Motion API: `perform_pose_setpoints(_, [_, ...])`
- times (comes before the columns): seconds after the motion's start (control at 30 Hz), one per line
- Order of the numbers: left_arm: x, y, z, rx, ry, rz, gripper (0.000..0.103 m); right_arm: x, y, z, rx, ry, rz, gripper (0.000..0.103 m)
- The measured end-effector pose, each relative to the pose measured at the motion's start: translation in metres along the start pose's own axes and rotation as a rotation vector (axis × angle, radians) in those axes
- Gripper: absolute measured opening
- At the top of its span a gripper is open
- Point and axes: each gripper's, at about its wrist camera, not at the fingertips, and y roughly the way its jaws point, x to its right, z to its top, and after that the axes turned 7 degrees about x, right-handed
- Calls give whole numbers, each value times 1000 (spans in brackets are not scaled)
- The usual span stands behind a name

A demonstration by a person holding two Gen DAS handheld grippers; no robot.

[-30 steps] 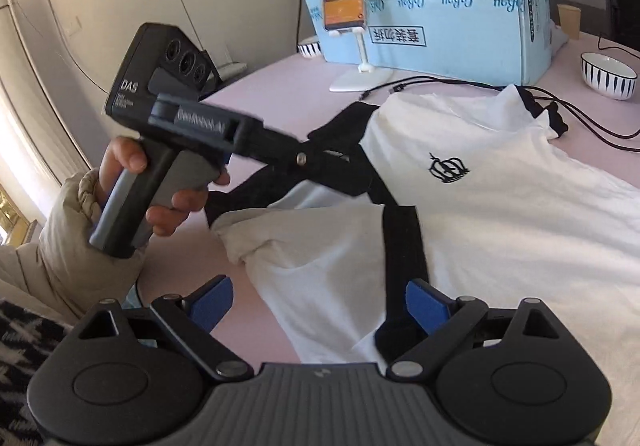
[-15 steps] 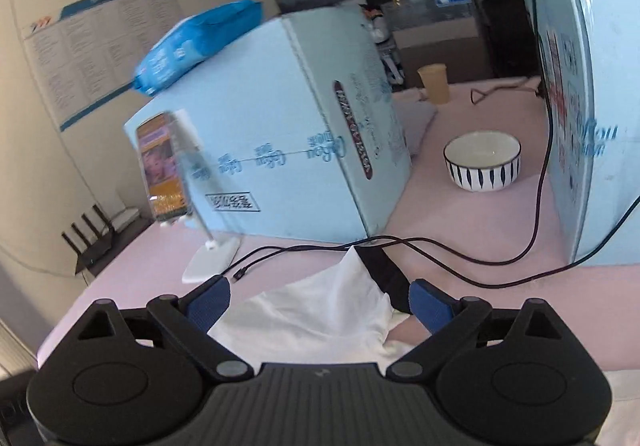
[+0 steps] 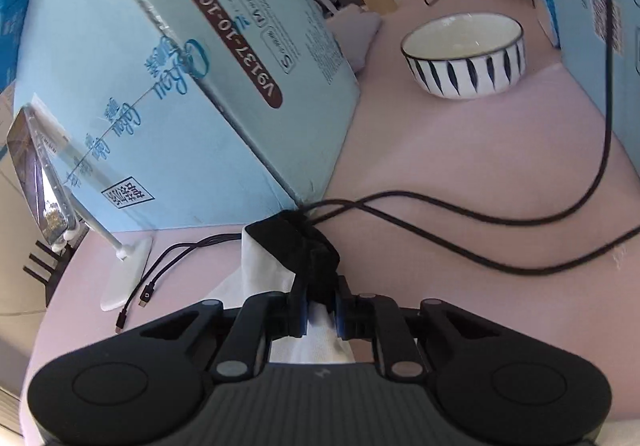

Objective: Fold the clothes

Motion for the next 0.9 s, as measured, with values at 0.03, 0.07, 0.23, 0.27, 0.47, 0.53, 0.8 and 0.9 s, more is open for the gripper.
perform_pose_setpoints(0.03, [0, 0, 0, 0, -1, -1, 89, -2, -5, -1, 27, -20, 33, 14])
perform_pose_setpoints(0.07, [1, 0, 0, -1, 1, -1, 89, -5, -13, -1, 61, -36, 77, 14])
perform_pose_setpoints(0.23, [1, 3, -1, -3, 6, -1, 90, -38, -71, -3, 225, -315, 226, 17])
perform_pose_setpoints(0.27, [2, 3, -1, -4, 10, 1, 90, -44, -85, -6, 248, -378, 265, 18])
perform_pose_setpoints(0.47, [5, 6, -3, -12, 31, 9, 90, -45, -126, -26, -31, -596, 577, 72])
perform_pose_setpoints(0.53, [5, 6, -3, -12, 29, 7, 91, -35, -123, -30, -181, -549, 578, 72])
perform_pose_setpoints(0.8, [2, 7, 0, -13, 31, 7, 91, -50, -133, -28, 33, -609, 381, 97])
perform_pose_setpoints(0.9, [2, 5, 1, -14, 31, 6, 91, -83, -114, -45, 21, -828, 352, 97])
